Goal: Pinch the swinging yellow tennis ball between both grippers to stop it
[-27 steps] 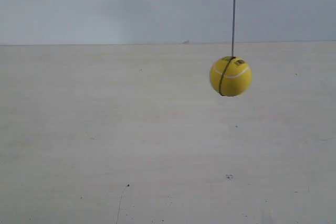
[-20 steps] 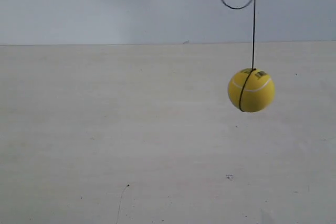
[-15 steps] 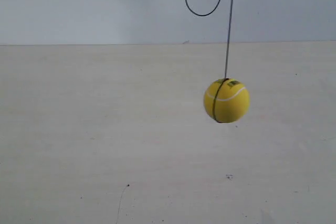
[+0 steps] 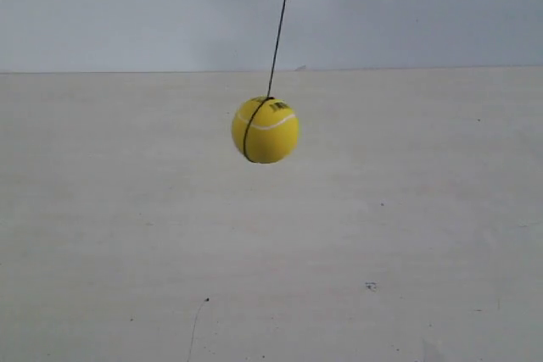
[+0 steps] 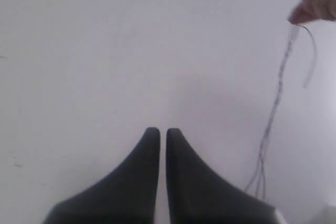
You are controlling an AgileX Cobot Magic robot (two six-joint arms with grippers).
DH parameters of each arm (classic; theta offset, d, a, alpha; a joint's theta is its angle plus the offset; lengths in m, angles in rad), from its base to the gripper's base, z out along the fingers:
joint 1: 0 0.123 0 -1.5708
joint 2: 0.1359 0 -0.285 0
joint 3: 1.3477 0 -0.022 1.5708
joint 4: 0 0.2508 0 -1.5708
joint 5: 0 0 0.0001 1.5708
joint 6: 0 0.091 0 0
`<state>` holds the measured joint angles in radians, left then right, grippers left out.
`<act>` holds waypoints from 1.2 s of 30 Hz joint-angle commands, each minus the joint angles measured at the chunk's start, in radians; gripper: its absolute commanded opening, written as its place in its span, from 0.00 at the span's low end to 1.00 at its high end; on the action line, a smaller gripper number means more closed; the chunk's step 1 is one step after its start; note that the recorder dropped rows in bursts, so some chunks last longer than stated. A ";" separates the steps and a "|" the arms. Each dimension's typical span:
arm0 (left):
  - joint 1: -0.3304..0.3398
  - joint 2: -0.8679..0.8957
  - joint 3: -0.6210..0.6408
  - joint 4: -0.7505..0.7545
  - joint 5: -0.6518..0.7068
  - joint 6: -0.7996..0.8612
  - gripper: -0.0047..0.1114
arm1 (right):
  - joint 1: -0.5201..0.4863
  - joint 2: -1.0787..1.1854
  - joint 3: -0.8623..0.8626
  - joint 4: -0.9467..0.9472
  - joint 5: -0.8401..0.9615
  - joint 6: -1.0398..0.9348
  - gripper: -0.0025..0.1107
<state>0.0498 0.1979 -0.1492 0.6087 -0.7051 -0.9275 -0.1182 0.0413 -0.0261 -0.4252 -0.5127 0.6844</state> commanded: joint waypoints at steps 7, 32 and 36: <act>0.003 0.618 -0.184 0.420 -0.340 -0.100 0.08 | 0.001 0.433 -0.103 -0.498 -0.312 0.265 0.02; -0.454 1.392 -0.451 0.346 -0.334 0.372 0.08 | 0.337 1.215 -0.274 -0.514 -0.508 -0.119 0.02; -0.454 1.408 -0.463 0.342 -0.332 0.377 0.08 | 0.472 1.216 -0.330 -0.463 -0.311 -0.121 0.02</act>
<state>-0.3973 1.5969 -0.6048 0.9639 -1.0464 -0.5613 0.2829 1.2536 -0.3246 -0.9228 -0.9499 0.5769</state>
